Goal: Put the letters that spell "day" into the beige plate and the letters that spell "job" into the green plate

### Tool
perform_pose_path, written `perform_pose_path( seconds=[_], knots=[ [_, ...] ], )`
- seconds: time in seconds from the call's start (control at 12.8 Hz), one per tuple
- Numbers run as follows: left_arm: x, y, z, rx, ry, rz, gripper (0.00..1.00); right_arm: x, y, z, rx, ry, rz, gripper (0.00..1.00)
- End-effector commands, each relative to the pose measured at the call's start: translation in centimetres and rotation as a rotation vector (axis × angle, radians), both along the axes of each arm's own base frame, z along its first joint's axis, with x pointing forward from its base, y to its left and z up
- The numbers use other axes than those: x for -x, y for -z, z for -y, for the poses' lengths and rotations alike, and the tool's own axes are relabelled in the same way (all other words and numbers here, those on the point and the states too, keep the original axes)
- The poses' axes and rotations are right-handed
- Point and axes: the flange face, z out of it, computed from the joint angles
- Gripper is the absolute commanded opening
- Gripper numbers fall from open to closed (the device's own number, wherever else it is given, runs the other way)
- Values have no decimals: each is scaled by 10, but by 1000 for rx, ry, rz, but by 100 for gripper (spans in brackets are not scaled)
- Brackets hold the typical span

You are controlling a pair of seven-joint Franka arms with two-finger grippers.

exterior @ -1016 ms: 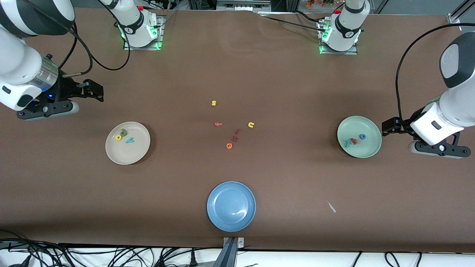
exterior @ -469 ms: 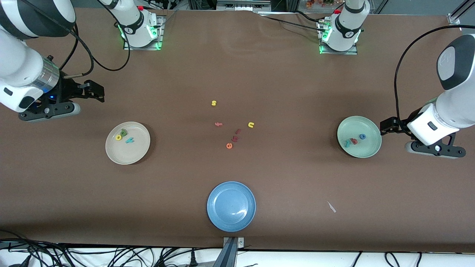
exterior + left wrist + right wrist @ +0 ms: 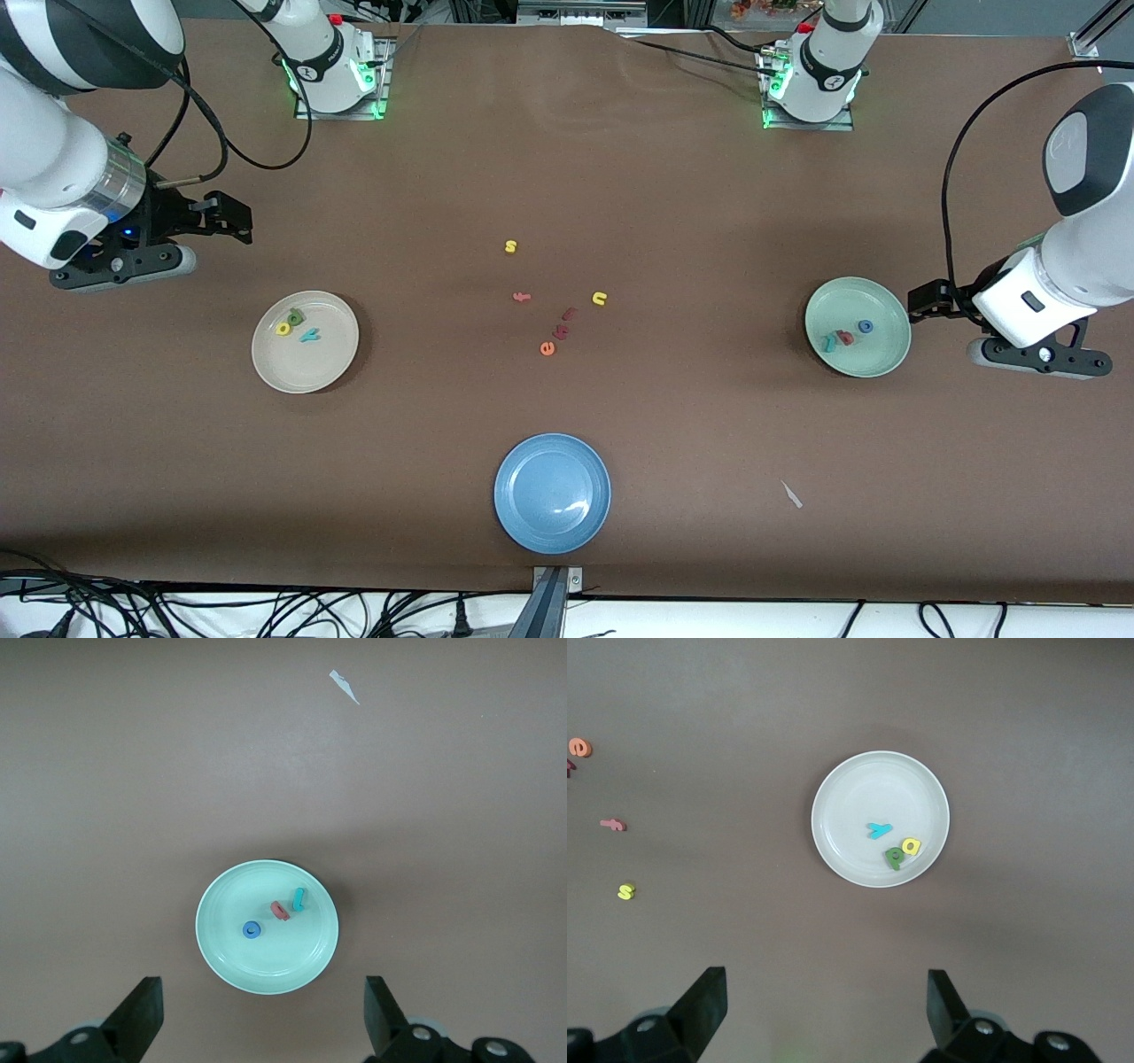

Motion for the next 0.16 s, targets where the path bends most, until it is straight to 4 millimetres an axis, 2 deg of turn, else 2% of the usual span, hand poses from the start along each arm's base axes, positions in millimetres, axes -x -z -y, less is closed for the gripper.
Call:
perform_pose_path(
  seconds=[0.0,0.08],
  knots=[
    [3,-7,-1,24,8,11,99,-3,-10,0,7,-9,5,100],
    [2,-6,0,28,11,11,100,-2,-11,-1,7,-8,2,100]
  ],
)
